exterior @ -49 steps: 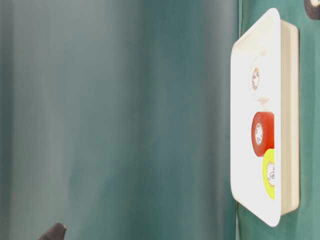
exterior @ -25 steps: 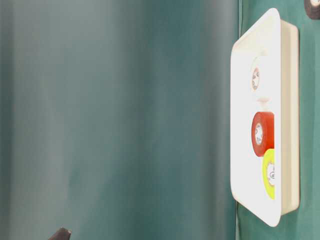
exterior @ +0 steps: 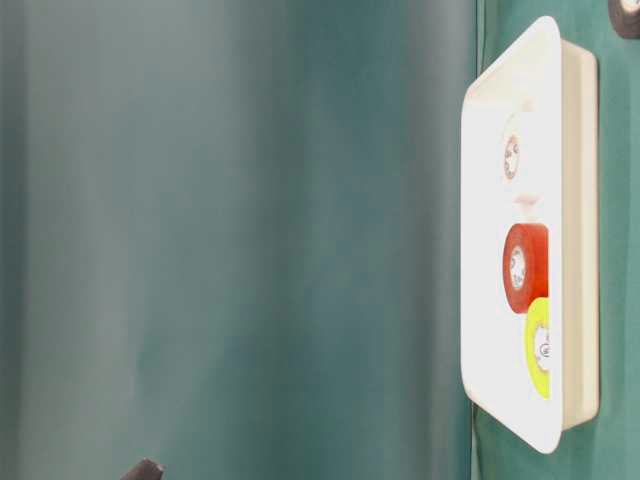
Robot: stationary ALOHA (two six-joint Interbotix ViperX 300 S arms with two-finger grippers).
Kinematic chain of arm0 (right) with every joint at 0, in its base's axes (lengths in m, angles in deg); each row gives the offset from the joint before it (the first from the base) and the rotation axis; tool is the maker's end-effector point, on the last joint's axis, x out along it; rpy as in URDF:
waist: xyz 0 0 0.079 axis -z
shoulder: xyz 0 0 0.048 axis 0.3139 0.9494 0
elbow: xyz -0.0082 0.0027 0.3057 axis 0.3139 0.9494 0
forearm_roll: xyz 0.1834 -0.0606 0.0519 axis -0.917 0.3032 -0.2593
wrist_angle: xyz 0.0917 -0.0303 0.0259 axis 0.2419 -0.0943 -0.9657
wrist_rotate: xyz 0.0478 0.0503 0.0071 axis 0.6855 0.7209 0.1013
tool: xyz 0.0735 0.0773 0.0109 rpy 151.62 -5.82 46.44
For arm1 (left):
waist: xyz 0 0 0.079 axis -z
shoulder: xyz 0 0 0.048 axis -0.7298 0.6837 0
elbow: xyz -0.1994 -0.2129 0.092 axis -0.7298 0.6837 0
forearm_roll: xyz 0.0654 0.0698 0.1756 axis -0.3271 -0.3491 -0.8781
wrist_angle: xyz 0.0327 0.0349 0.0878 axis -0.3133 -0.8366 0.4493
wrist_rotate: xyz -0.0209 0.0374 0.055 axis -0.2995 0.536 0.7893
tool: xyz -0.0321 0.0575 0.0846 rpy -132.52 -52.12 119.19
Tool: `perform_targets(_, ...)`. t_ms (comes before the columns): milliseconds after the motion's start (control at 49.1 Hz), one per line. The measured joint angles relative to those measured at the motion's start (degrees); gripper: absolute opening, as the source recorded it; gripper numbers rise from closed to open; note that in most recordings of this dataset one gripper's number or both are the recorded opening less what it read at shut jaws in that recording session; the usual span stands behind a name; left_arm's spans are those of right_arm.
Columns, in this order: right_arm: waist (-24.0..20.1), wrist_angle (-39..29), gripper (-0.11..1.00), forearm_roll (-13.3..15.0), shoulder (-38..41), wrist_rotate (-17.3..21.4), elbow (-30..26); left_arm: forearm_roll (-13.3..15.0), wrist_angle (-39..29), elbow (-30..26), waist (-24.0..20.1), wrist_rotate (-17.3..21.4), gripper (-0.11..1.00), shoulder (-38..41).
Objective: Pick up the tape from a random location and place it into the white case.
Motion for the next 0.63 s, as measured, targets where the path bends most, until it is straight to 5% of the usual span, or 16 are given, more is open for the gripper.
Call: perform_targets(631,-0.1,0.4,0.86,0.0,-0.2,0.0,0.4,0.0,1.1,0.7,0.0,0.0,0.98,0.0)
